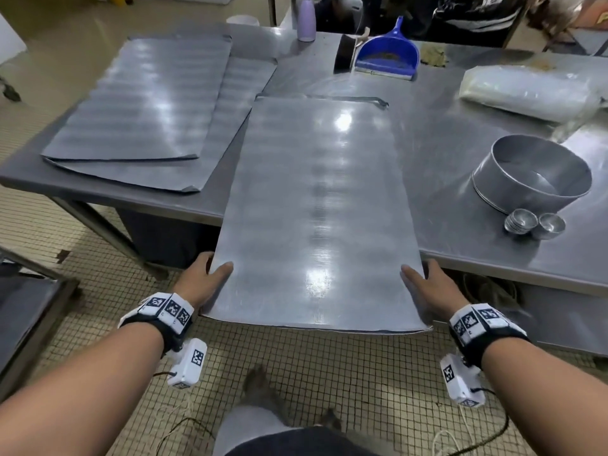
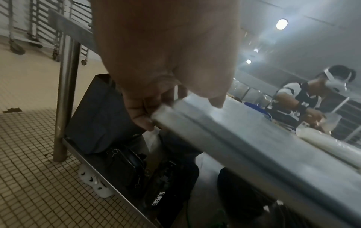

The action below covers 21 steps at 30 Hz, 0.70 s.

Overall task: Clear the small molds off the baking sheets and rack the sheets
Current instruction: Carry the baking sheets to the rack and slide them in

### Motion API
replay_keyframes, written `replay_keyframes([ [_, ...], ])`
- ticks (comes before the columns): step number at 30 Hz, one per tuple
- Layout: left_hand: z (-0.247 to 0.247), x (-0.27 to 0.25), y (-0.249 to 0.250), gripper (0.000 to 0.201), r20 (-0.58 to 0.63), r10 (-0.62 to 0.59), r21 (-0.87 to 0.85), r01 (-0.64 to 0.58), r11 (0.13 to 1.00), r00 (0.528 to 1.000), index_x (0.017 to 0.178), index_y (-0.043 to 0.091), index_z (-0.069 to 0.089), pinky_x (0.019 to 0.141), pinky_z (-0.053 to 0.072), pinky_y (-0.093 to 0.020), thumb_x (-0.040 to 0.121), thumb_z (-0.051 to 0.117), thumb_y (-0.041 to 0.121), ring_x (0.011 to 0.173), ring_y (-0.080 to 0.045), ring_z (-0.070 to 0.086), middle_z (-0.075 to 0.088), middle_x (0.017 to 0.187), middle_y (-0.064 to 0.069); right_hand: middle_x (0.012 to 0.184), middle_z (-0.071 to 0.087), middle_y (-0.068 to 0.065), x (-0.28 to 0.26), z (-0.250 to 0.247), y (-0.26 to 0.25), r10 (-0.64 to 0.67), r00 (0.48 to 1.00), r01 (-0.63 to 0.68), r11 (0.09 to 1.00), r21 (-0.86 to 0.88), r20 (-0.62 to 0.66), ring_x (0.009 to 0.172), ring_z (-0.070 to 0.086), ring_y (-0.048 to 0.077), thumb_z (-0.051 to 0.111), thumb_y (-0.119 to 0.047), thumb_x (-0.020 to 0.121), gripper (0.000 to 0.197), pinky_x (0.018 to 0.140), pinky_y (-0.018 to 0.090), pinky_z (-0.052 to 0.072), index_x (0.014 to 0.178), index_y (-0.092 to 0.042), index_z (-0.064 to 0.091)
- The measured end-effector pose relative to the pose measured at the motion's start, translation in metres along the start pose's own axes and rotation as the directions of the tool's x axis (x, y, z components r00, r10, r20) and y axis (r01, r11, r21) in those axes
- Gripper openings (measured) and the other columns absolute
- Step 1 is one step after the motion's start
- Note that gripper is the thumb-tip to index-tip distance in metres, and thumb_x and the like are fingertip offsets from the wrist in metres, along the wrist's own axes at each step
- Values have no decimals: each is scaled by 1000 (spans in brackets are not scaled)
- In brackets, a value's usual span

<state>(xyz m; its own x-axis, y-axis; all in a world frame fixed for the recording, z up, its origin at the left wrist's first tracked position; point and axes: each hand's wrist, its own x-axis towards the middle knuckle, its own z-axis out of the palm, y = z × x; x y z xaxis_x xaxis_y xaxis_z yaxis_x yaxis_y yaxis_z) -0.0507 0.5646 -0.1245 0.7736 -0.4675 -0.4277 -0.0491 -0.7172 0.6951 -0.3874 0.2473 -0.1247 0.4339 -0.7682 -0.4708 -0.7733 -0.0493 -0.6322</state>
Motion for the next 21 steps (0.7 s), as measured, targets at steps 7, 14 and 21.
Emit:
replay_keyframes([
  [7,5,31,1,53,-35,40,-1,-40,999,999,138,29,45,88,47,-39,95,50,60,105,-22,60,61,120,3,130,62,4,26,13,7,-35,991,44,997,65,-132,115,58,25,47,-64,93,58,97,40,43,134,-24,52],
  [14,16,50,15,29,-118,60,-36,-65,997,991,115,23,48,82,41,-32,99,54,46,94,-18,59,61,104,3,126,64,12,36,23,3,-58,966,67,997,27,-254,115,59,29,47,-52,99,52,93,35,40,130,-11,57],
  [21,12,46,14,34,-171,101,-63,-113,992,980,119,16,55,79,44,-32,96,62,40,93,-20,62,64,104,-1,111,70,1,28,23,6,-89,962,128,982,138,-256,104,65,20,56,-44,97,38,93,37,50,120,-14,63],
])
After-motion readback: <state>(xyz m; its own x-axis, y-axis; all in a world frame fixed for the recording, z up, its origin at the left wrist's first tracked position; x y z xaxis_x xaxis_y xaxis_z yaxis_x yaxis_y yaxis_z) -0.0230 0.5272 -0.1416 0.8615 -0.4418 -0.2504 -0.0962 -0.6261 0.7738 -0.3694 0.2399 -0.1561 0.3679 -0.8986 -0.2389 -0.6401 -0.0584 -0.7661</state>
